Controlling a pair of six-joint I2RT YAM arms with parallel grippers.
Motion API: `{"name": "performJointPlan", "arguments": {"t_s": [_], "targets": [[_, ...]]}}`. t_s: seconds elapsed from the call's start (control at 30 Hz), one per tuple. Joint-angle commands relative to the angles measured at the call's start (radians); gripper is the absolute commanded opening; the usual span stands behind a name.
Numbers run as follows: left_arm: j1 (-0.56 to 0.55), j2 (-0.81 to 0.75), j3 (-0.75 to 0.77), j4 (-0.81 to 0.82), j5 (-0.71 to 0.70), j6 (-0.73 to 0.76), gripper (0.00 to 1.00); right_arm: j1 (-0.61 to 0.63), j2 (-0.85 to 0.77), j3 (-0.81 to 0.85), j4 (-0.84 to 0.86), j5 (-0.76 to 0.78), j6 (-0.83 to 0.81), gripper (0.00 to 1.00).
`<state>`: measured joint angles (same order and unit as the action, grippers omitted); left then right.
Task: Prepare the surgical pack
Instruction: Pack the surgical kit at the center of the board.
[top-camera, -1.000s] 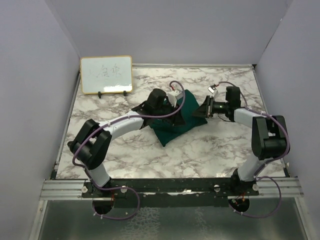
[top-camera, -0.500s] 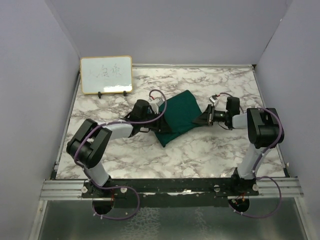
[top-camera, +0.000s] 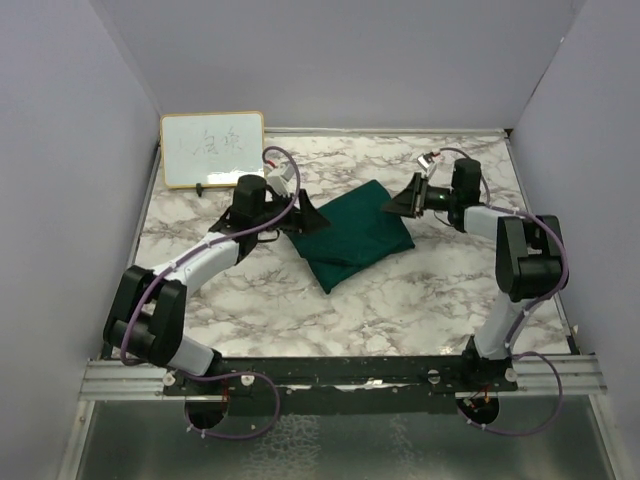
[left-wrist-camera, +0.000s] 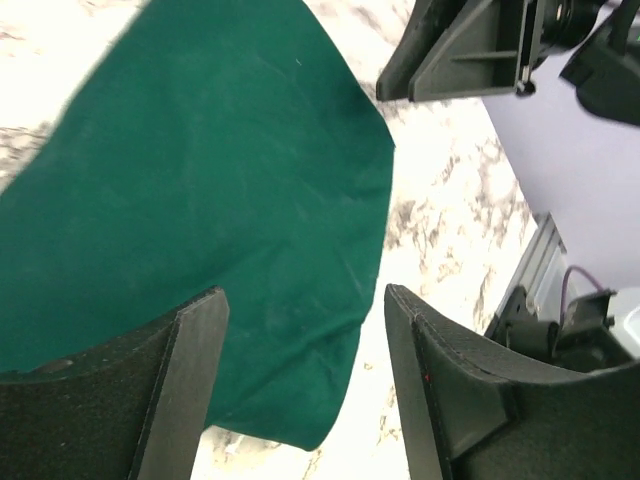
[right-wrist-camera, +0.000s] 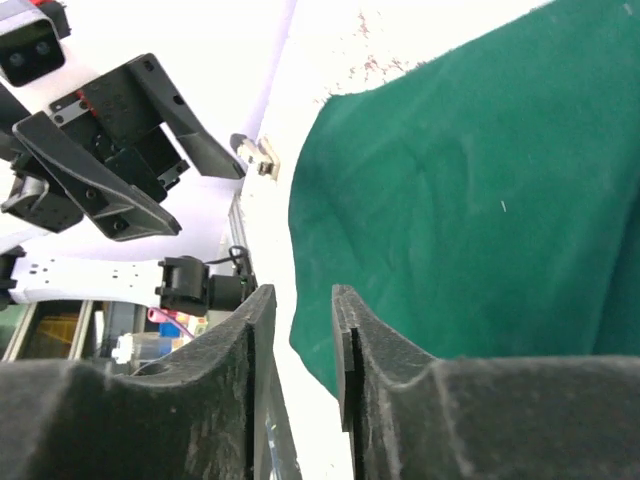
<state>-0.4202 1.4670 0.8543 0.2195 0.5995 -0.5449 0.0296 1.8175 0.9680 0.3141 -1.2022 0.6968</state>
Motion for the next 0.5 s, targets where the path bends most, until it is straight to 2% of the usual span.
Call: {"name": "performJointPlan", "arguments": {"t_s": [0.0, 0.13, 0.23, 0.37, 0.47], "targets": [[0.057, 0.016, -0.022, 0.108, 0.012, -0.115, 0.68, 0.060, 0.136, 0.076, 0.210, -0.040, 0.186, 0.31], [0.058, 0.074, -0.062, 0.175, 0.006, -0.161, 0.68, 0.059, 0.193, 0.037, 0.360, -0.065, 0.263, 0.32], [0.059, 0.060, -0.106, 0.199, -0.020, -0.164, 0.68, 0.058, 0.184, -0.034, 0.345, -0.067, 0.209, 0.32], [0.078, 0.018, -0.142, 0.199, -0.017, -0.168, 0.68, 0.047, 0.165, -0.110, 0.191, -0.040, 0.040, 0.32], [0.108, -0.026, -0.175, 0.183, -0.011, -0.167, 0.69, 0.023, 0.160, -0.155, 0.219, -0.055, 0.041, 0.32]]}}
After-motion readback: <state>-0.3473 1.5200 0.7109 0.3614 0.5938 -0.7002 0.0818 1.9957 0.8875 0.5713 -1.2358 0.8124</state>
